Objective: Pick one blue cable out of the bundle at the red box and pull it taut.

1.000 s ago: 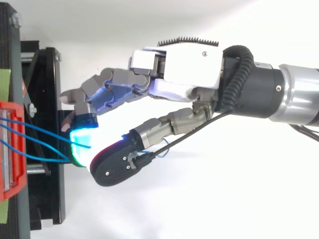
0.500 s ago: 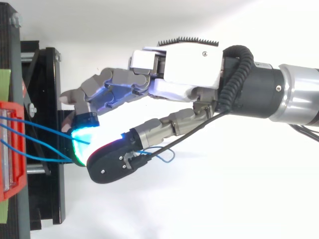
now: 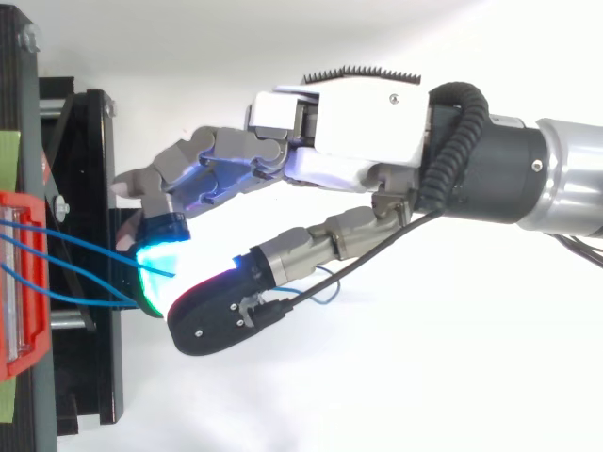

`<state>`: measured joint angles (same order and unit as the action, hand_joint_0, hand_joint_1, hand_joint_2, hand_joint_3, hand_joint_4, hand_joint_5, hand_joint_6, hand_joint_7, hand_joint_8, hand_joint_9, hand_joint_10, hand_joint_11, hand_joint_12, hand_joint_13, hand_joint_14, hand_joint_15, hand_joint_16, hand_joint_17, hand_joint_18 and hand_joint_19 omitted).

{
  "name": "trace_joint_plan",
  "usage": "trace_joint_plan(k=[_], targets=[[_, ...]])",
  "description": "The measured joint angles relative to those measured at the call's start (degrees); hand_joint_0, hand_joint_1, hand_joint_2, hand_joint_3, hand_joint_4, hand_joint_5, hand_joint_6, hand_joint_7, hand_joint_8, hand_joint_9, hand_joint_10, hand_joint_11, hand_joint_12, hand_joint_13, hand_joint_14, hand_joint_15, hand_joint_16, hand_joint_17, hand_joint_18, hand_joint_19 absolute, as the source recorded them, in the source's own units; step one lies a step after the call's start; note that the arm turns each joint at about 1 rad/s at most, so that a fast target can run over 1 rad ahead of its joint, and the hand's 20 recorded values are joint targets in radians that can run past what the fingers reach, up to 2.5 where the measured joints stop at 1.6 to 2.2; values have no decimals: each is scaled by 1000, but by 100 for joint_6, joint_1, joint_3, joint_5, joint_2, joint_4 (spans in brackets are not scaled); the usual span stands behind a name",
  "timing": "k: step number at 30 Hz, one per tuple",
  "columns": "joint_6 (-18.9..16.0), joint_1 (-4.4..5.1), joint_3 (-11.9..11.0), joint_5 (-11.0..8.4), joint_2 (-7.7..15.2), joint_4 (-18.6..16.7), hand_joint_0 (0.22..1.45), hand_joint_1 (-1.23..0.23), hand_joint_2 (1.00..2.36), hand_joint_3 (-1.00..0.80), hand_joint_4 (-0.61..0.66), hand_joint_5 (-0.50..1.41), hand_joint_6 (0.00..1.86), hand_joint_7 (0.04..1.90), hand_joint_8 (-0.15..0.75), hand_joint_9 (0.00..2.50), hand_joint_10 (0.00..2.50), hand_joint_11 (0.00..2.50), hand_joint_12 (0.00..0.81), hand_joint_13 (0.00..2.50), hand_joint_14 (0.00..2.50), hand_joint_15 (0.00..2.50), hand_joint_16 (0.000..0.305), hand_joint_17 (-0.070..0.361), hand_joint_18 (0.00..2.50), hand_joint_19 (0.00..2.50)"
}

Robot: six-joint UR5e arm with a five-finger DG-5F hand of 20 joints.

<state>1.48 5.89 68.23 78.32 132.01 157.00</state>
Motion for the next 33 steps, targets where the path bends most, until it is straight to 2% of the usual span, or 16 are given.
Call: trace_joint_plan(k=[6, 21, 25, 33], targets=[[69, -2, 4, 13, -112, 261, 635, -829, 1025, -66, 182, -148, 866, 1252, 384, 670, 9, 372, 402, 285, 0, 28, 60, 134, 461, 138], [193, -69, 8, 43, -263, 620, 643, -840, 1026, -50, 195, -147, 867, 1312, 382, 666, 11, 372, 403, 283, 0, 33, 60, 135, 465, 138], [319, -93, 43, 50, -353, 706, 642, -838, 1027, -45, 195, -147, 869, 1307, 383, 665, 9, 377, 403, 282, 0, 32, 60, 135, 465, 138], [564, -121, 507, 13, -680, 682, 647, -835, 1027, -47, 167, -153, 880, 1281, 382, 655, 9, 372, 402, 277, 0, 30, 60, 135, 460, 137]])
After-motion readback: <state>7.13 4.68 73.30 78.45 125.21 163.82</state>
